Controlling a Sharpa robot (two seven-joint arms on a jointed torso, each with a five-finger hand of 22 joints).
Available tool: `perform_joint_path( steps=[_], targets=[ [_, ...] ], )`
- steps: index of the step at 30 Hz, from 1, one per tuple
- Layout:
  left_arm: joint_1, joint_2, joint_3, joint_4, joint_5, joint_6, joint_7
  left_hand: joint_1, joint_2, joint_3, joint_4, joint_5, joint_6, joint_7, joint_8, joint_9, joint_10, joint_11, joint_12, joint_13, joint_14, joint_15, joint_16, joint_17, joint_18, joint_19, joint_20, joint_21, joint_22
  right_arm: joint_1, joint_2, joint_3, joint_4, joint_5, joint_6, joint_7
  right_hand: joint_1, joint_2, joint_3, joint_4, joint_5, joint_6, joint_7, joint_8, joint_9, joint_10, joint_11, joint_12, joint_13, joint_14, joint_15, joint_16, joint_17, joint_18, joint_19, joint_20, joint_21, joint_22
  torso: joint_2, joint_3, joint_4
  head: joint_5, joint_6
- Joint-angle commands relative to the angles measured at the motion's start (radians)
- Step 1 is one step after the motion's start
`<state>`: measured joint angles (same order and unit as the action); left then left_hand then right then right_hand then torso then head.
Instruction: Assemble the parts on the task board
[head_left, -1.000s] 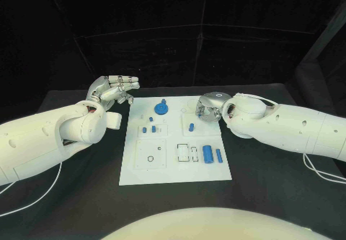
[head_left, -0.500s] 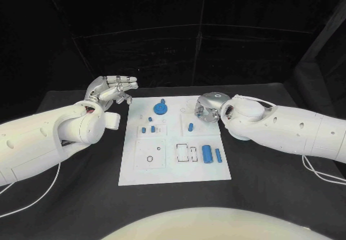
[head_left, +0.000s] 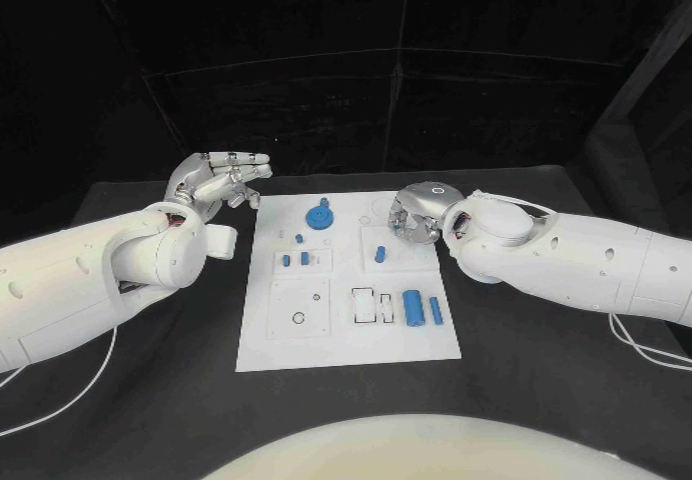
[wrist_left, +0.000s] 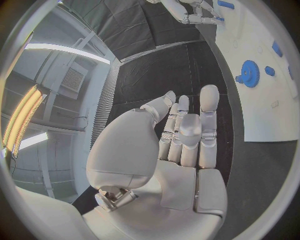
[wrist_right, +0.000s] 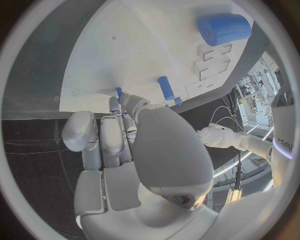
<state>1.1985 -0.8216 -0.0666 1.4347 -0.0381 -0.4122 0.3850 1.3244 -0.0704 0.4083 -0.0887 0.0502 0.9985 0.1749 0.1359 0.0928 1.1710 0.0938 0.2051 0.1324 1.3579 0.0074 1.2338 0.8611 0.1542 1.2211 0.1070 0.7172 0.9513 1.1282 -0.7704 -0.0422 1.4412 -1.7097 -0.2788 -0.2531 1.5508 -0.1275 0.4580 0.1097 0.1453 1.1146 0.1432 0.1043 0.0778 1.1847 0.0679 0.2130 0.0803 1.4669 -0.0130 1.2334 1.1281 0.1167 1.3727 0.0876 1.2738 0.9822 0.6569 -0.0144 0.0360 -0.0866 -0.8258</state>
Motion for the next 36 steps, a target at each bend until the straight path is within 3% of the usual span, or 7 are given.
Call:
perform_joint_path(
  steps=[1,9,16,20,26,30,36],
  targets=[
    [0.001,-0.002,0.001,-0.001,0.004,0.0,0.019,0.01,0.002,-0.007,0.0,0.002,-0.008,0.001,0.007,-0.002,-0.006,0.0,0.006,0.001,-0.004,0.003,-0.006,-0.001,0.015,-0.006,0.003,0.0,-0.001,0.002,-0.009,0.001,0.012,-0.013,-0.037,-0.004,-0.013,0.0,0.001,-0.005,-0.006,0.006,0.0,0.001,0.0,0.006,-0.001,0.001,0.001,0.029,-0.005,0.0,0.001,-0.011,0.003,-0.001,0.003,0.001,0.0,-0.0001,0.0011,0.001,0.0],
    [0.001,-0.007,0.001,-0.002,0.004,-0.002,0.017,0.009,0.003,-0.01,0.0,0.002,-0.013,0.003,0.008,-0.003,-0.013,0.002,0.008,0.002,-0.004,0.004,-0.005,0.0,0.015,-0.005,0.004,0.001,0.0,0.005,-0.044,0.002,0.053,0.002,-0.033,0.009,-0.022,-0.007,0.006,-0.012,-0.002,0.007,-0.001,-0.001,-0.001,0.009,-0.001,0.0,0.001,0.029,-0.006,0.002,0.001,-0.011,0.003,-0.002,0.005,0.002,-0.001,-0.0012,0.0018,0.002,0.001],
    [0.001,-0.01,0.001,-0.003,0.006,-0.005,0.017,0.008,0.003,-0.013,0.001,0.002,-0.018,0.005,0.009,-0.004,-0.017,0.004,0.01,0.003,-0.003,0.005,-0.003,0.001,0.015,-0.003,0.005,0.001,0.001,0.013,-0.085,0.004,0.135,0.048,-0.057,0.046,-0.027,-0.01,0.012,-0.019,0.006,0.009,-0.002,-0.003,-0.001,0.011,-0.002,-0.001,0.001,0.029,-0.007,0.003,0.001,-0.011,0.003,-0.003,0.006,0.004,0.0,0.0001,-0.0001,0.008,0.002],
    [0.001,-0.009,0.001,-0.002,0.015,-0.002,0.018,0.008,0.003,-0.015,0.001,0.002,-0.023,0.006,0.009,-0.005,-0.021,0.004,0.011,0.003,-0.002,0.006,-0.001,0.003,0.014,-0.002,0.006,0.003,0.002,0.017,-0.093,0.017,0.178,0.082,-0.09,0.083,-0.029,-0.011,0.014,-0.021,0.008,0.009,-0.001,-0.004,-0.002,0.01,-0.002,-0.001,0.001,0.029,-0.007,0.003,0.0,-0.011,0.003,-0.003,0.006,0.003,-0.001,-0.0011,0.0022,0.015,0.008],
    [0.001,-0.007,0.001,-0.001,0.021,0.001,0.018,0.008,0.002,-0.016,0.001,0.002,-0.025,0.006,0.01,-0.005,-0.023,0.005,0.012,0.003,-0.001,0.006,0.001,0.007,0.014,0.0,0.006,0.006,0.005,0.018,-0.09,0.027,0.222,0.146,-0.129,0.144,-0.03,-0.011,0.018,-0.024,0.011,0.009,-0.001,-0.005,-0.002,0.01,-0.001,-0.002,0.0,0.03,-0.007,0.005,0.003,-0.012,0.004,-0.004,0.008,0.007,0.0,-0.0013,0.0033,0.032,0.017],
    [0.001,-0.006,0.001,0.001,0.022,0.005,0.017,0.008,0.002,-0.017,0.001,0.002,-0.027,0.007,0.01,-0.006,-0.024,0.005,0.013,0.003,0.0,0.007,0.002,0.009,0.013,0.002,0.007,0.009,0.007,0.019,-0.067,0.029,0.227,0.171,-0.129,0.167,-0.031,-0.01,0.02,-0.025,0.012,0.009,-0.001,-0.005,-0.002,0.01,-0.001,-0.003,0.0,0.03,-0.007,0.006,0.003,-0.012,0.004,-0.004,0.008,0.008,-0.001,-0.0025,0.0032,0.05,0.015],
    [0.001,-0.002,0.001,0.002,0.026,0.011,0.017,0.005,0.003,-0.02,0.003,0.001,-0.029,0.008,0.012,-0.006,-0.027,0.006,0.015,0.004,0.0,0.008,0.003,0.008,0.013,0.002,0.007,0.007,0.006,0.017,-0.012,0.027,0.208,0.158,-0.101,0.168,-0.036,-0.012,0.021,-0.027,0.012,0.009,0.0,-0.007,-0.003,0.01,-0.001,-0.004,0.0,0.03,-0.007,0.005,0.001,-0.012,0.003,-0.004,0.007,0.005,0.0,-0.0016,0.0025,0.094,0.012]
  ],
)
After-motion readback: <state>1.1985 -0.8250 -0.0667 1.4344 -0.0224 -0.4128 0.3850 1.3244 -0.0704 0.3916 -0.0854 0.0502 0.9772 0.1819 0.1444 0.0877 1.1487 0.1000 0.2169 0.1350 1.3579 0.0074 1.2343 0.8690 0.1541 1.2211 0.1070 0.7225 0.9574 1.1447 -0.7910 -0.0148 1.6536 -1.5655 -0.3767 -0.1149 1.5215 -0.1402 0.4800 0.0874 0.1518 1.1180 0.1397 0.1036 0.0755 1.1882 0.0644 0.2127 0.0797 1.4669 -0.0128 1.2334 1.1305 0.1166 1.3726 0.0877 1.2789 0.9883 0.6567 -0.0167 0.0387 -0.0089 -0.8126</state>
